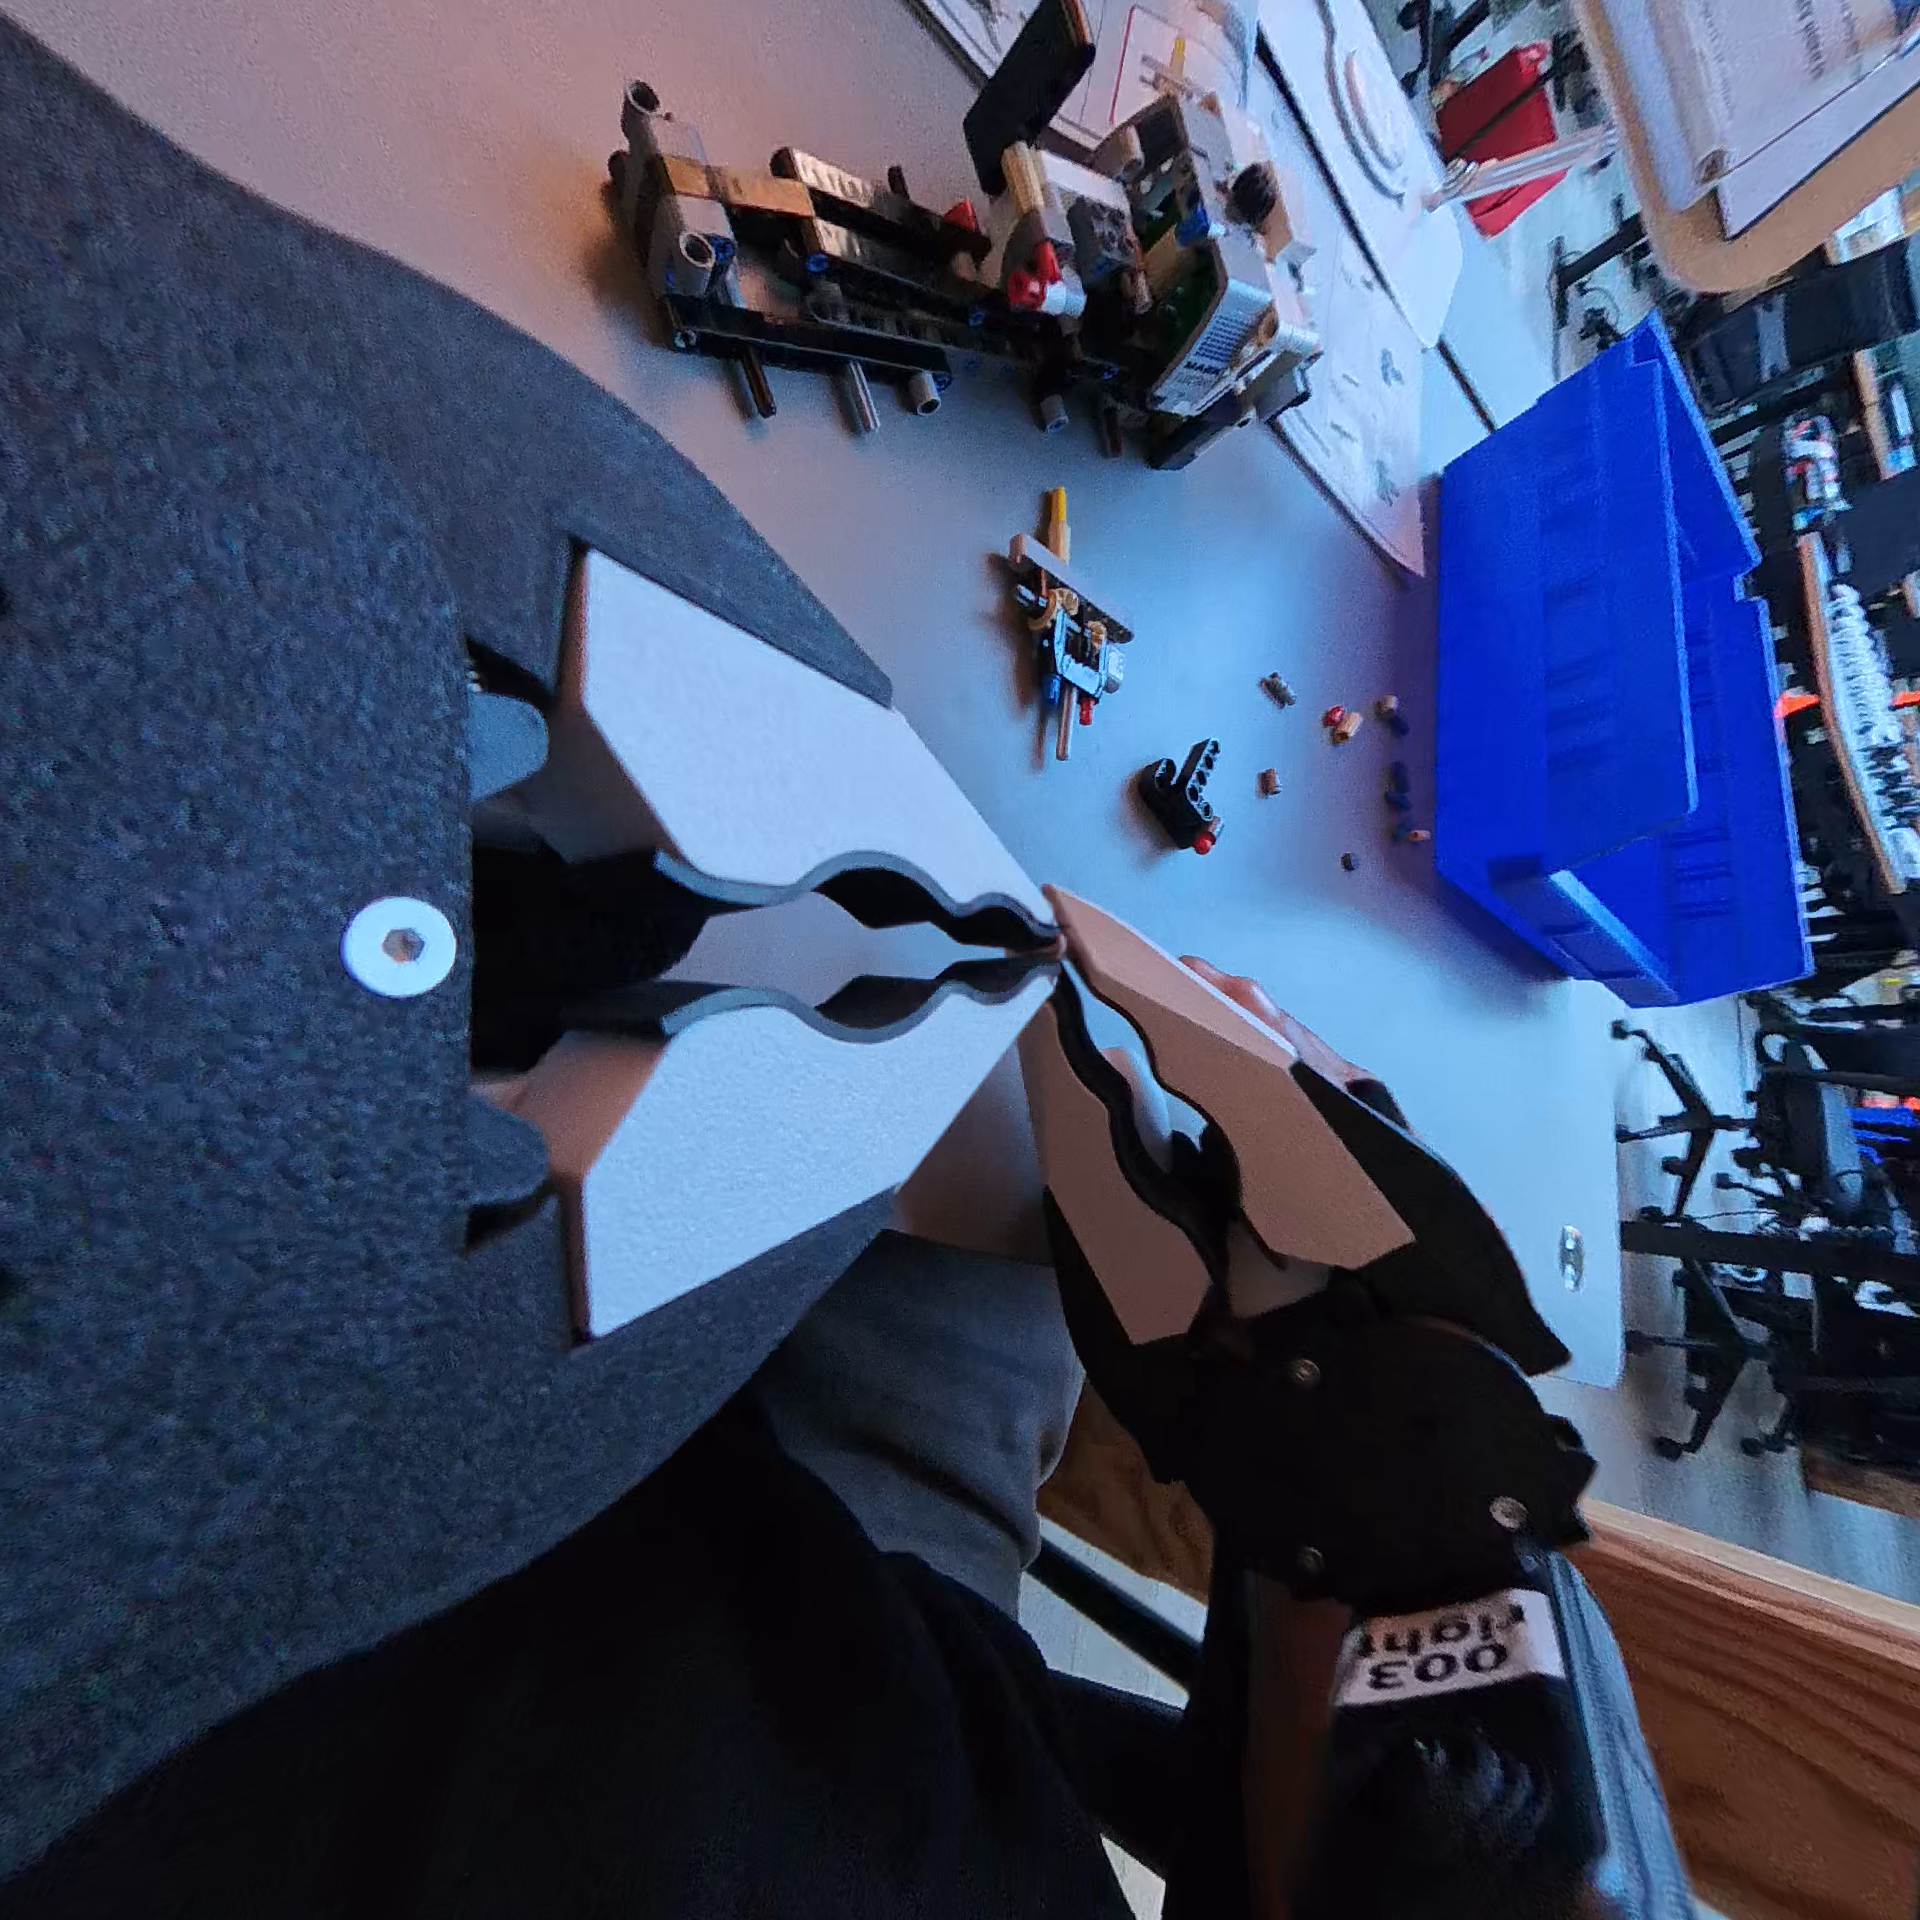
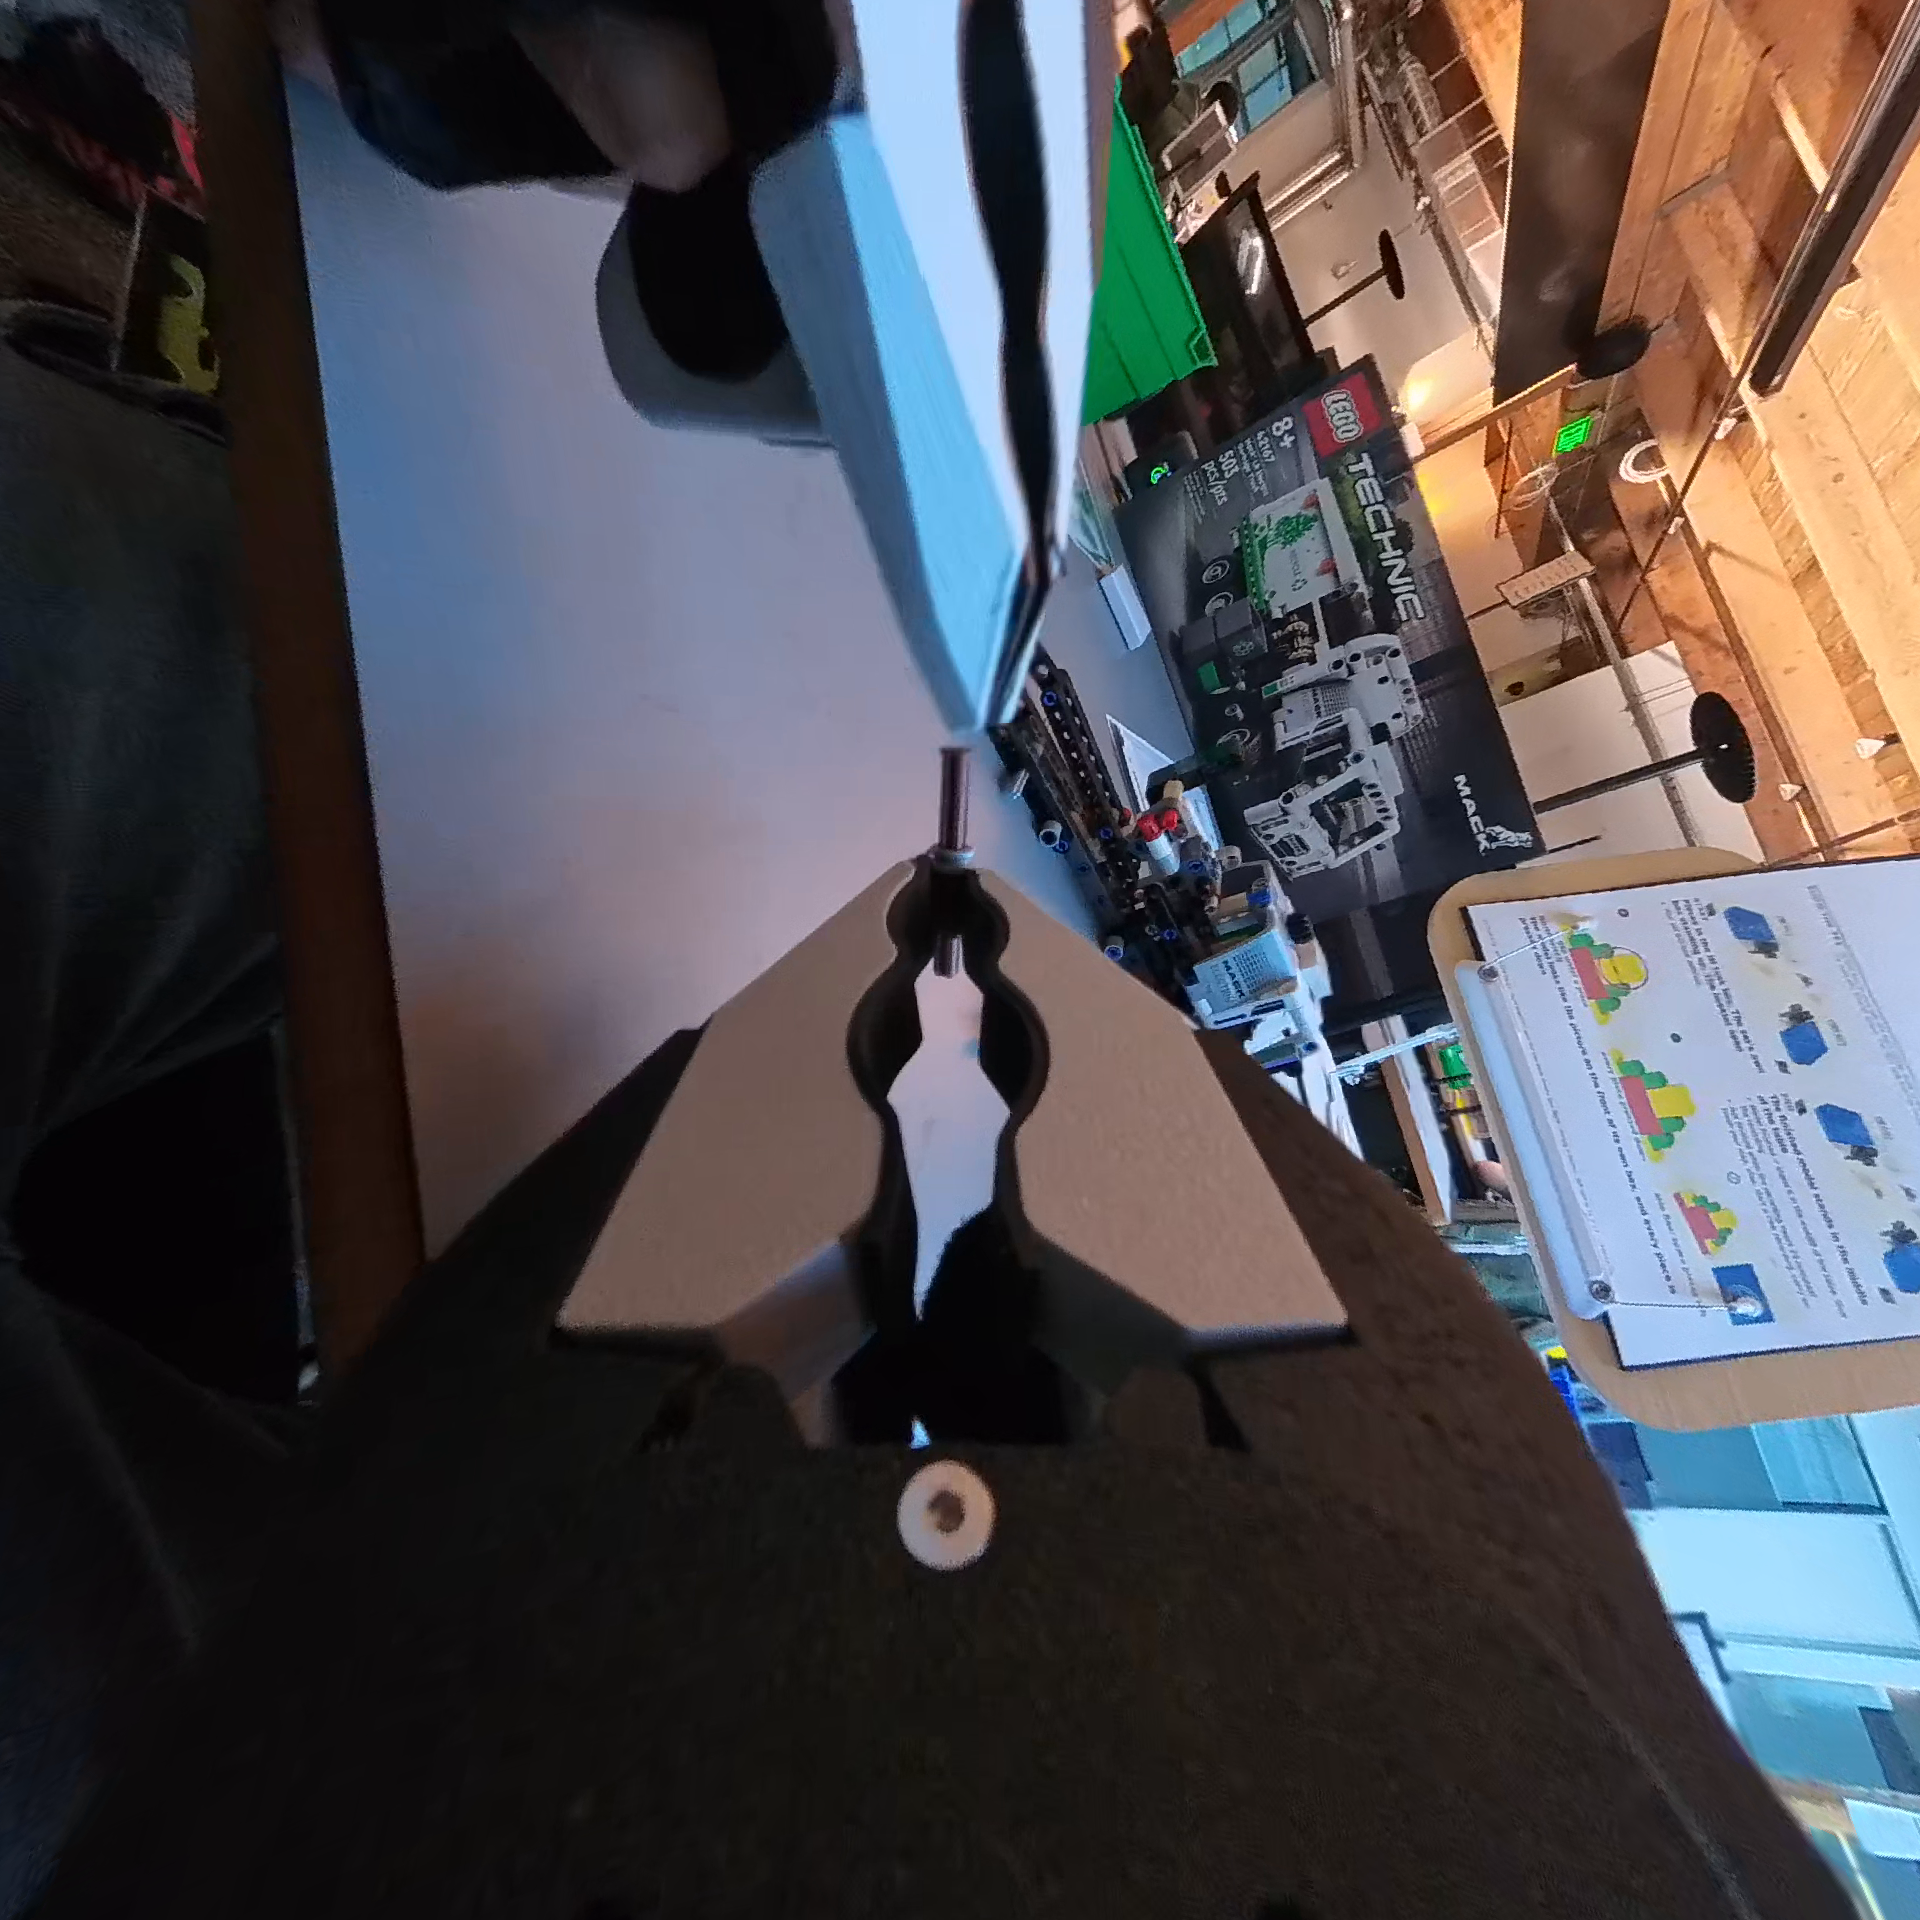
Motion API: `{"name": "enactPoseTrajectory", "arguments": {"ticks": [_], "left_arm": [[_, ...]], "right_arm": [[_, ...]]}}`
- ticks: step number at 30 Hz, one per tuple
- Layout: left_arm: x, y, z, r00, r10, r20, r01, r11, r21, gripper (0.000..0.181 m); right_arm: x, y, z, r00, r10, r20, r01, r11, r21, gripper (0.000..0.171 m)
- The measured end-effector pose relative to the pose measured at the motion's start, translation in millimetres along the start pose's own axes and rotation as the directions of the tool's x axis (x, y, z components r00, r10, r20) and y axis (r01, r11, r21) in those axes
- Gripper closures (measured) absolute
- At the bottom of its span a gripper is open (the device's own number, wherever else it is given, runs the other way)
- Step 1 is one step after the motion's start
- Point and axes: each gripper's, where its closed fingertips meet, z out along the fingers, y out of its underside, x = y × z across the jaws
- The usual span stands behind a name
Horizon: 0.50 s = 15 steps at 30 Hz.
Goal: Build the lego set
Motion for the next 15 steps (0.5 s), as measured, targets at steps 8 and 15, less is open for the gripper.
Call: {"name": "enactPoseTrajectory", "arguments": {"ticks": [8, 15], "left_arm": [[-0.2, 0.5, 0.1, 1.000, 0.003, 0.005, -0.003, 1.000, -0.005, 0.181], [-0.6, 4.4, 1.7, 1.000, -0.003, 0.000, 0.003, 0.999, -0.032, 0.181]], "right_arm": [[2.1, -1.6, -1.6, 1.000, 0.013, -0.005, -0.013, 1.000, 0.013, 0.168], [1.6, -2.2, -1.9, 1.000, 0.004, -0.008, -0.004, 1.000, 0.012, 0.168]]}}
